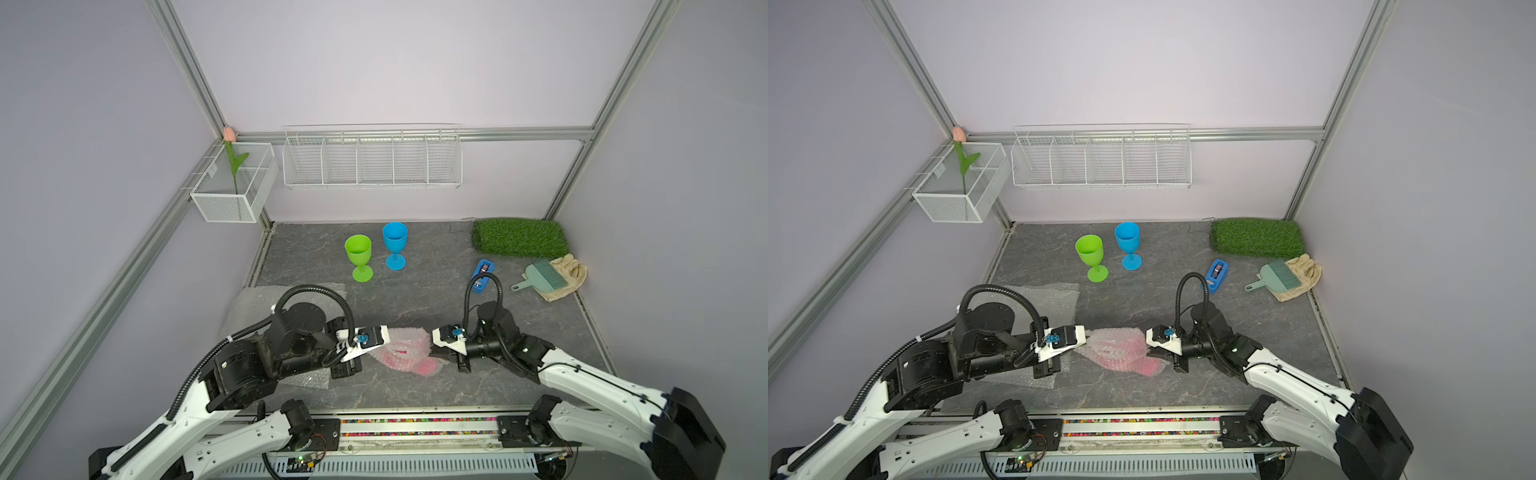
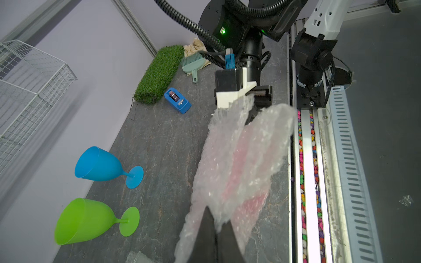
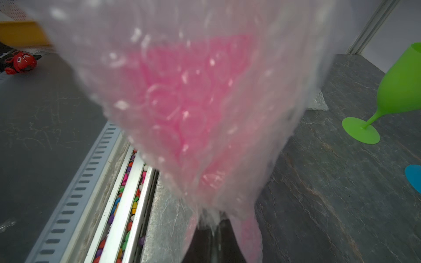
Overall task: Wrap wine glasses in bubble wrap
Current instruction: Wrap the wine glass in bubble wrap.
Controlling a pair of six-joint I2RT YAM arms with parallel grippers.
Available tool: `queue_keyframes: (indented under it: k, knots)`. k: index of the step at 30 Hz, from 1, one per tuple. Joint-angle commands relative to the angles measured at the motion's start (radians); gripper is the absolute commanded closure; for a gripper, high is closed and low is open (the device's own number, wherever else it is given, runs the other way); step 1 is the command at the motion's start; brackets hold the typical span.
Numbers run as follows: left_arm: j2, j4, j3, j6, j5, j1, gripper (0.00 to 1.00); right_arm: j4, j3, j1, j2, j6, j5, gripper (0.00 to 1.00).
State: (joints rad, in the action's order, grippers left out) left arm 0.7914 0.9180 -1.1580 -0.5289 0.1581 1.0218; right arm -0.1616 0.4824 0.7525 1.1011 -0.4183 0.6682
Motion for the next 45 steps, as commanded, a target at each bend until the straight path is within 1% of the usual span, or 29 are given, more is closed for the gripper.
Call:
queue_keyframes:
  k: [1,4,7,11,14,17,23,27,38,45]
  knots:
    - [0.056,0.01,-0.043,-0.027,0.007,-0.002,1.0,-0.352,-0.057,0.007,0.126,0.069,-0.026,0.93]
    - [0.108,0.005,-0.058,-0.041,-0.004,-0.001,1.0,-0.513,-0.065,0.007,0.259,0.087,0.007,0.93]
    - [0.165,0.014,-0.09,-0.045,-0.017,-0.001,1.0,-0.636,-0.077,0.006,0.359,0.096,0.026,0.93]
    - [0.22,0.027,-0.118,-0.039,-0.036,-0.002,1.0,-0.811,-0.125,-0.019,0.46,0.136,0.043,0.93]
    - [0.249,0.021,-0.11,-0.033,-0.071,-0.002,1.0,-0.891,-0.164,-0.044,0.513,0.159,0.045,0.93]
    - [0.285,0.021,-0.09,-0.033,-0.102,-0.002,1.0,-0.876,-0.173,-0.053,0.534,0.146,0.055,0.93]
    - [0.376,0.049,-0.07,-0.02,-0.132,-0.002,1.0,-0.793,-0.158,-0.056,0.522,0.115,0.073,0.93]
    - [0.423,0.023,-0.031,-0.026,-0.138,-0.002,1.0,-0.798,-0.158,-0.055,0.528,0.118,0.083,0.93]
    - [0.609,-0.002,0.043,-0.015,-0.064,-0.025,1.0,-0.795,-0.152,-0.054,0.534,0.119,0.086,0.93]
    - [0.745,-0.008,0.056,-0.002,0.033,-0.051,1.0,-0.798,-0.157,-0.056,0.533,0.118,0.08,0.93]
